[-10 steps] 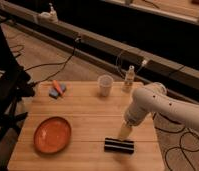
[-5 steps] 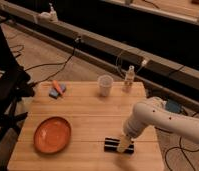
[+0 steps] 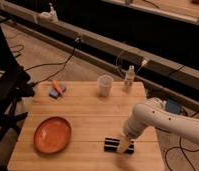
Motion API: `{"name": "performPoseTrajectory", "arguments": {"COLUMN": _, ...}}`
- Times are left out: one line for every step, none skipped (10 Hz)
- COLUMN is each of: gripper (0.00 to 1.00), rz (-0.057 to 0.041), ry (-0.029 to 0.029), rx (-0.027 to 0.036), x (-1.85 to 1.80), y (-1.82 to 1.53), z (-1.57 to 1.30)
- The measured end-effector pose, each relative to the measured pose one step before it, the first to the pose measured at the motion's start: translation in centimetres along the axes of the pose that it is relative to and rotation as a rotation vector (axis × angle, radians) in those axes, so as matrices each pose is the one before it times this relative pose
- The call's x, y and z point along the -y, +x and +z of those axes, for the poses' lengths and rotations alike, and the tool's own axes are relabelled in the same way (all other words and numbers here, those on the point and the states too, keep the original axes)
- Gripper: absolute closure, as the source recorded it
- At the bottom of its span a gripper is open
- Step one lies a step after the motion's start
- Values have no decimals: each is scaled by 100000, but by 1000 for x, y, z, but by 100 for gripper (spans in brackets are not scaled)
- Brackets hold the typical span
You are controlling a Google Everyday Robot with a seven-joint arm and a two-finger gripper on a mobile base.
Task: Place the eraser in the ceramic cup
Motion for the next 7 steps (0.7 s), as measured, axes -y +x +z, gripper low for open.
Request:
{"name": "performPoseTrajectory", "arguments": {"gripper": 20, "rz": -51, "ry": 1765, "rx": -1105, "x": 251, "y": 251, "z": 105}}
{"name": "performPoseTrajectory", "arguments": {"gripper": 20, "rz": -159, "ry": 2320, "rx": -1065, "x": 235, "y": 344, "z": 177}}
{"name": "performPoseTrajectory", "arguments": {"gripper": 20, "rz": 423, "ry": 1999, "rx": -586, "x": 145, "y": 450, "z": 304}}
{"name": "performPoseTrajectory", "arguments": {"gripper": 20, "rz": 852, "ry": 711, "rx": 12, "x": -2, "y": 396, "z": 286}}
{"name": "performPoseTrajectory", "arguments": {"gripper": 20, "rz": 1560, "ry": 147, "rx": 410, "x": -116, "y": 543, "z": 482}}
{"name": "performPoseTrajectory", "arguments": {"gripper": 20, "rz": 1782, "ry": -593, "rx": 648, "x": -268, "y": 531, "z": 664}}
{"name": "performPoseTrajectory", "arguments": {"gripper": 20, "rz": 1117, "ry": -1130, "rx": 454, "x": -381, "y": 428, "z": 733}}
